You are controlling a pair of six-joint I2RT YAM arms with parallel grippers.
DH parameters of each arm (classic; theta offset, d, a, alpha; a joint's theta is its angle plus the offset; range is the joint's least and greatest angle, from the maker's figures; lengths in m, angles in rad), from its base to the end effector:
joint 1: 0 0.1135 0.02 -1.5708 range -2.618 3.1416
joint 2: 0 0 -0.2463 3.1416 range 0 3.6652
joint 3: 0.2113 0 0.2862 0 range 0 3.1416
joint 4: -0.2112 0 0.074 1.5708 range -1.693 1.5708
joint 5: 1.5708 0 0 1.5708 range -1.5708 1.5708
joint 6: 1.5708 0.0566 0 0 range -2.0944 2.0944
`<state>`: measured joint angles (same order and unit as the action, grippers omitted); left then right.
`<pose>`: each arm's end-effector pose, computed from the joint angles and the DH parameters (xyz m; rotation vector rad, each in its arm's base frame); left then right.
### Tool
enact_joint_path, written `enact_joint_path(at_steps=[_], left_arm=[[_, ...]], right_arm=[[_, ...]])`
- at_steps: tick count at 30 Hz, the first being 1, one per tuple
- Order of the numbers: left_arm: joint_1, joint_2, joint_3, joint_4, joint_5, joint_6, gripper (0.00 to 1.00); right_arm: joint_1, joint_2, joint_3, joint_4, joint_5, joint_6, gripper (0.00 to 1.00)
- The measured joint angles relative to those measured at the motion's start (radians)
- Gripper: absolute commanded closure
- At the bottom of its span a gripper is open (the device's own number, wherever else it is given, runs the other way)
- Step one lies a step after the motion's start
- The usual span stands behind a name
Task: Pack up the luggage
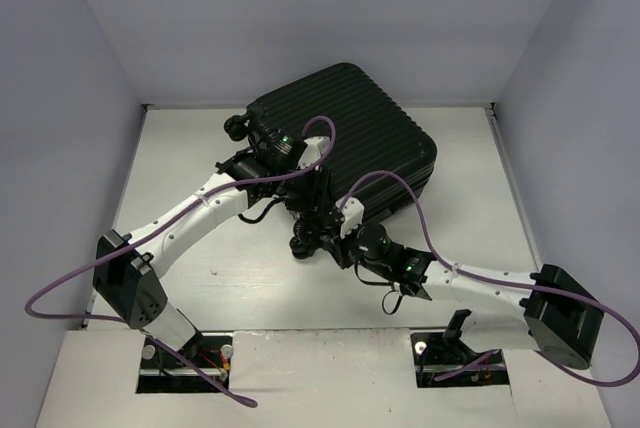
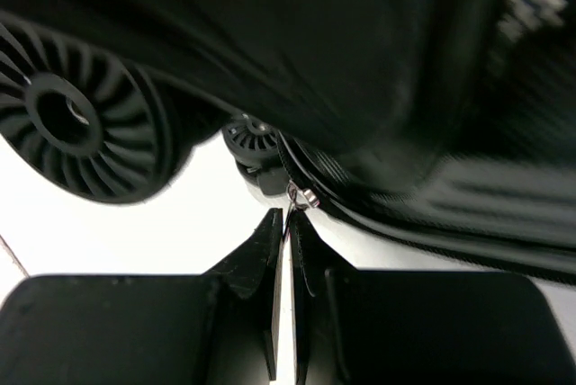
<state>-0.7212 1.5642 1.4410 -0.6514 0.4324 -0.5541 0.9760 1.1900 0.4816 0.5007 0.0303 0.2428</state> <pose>0.2796 -0.2774 0.2973 0.4449 2.5067 -1.0821 0.1739 0.2540 0.1788 -0.6450 1.7437 0.8402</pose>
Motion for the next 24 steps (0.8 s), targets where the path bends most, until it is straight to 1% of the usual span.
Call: enact_joint_path(at_steps=[6,16,21,24], left_arm=[[0.001,-0.005,-0.013,0.016,0.008,-0.002,0.83],[0.011,-0.009,-0.014,0.015,0.024,0.001,0.83],[0.019,-0.035,-0.064,0.066,0.025,0.006,0.83],[0.020,-0.051,-0.090,0.096,0.018,0.007,0.84]], right_arm=[[0.021,0.087,0.000,0.143,0.010,-0.027,1.00],[0.062,0.156,0.000,0.266,0.104,-0.065,1.00],[0.075,0.210,0.000,0.349,0.140,-0.066,0.99],[0.079,0.225,-0.002,0.374,0.147,-0.068,1.00]])
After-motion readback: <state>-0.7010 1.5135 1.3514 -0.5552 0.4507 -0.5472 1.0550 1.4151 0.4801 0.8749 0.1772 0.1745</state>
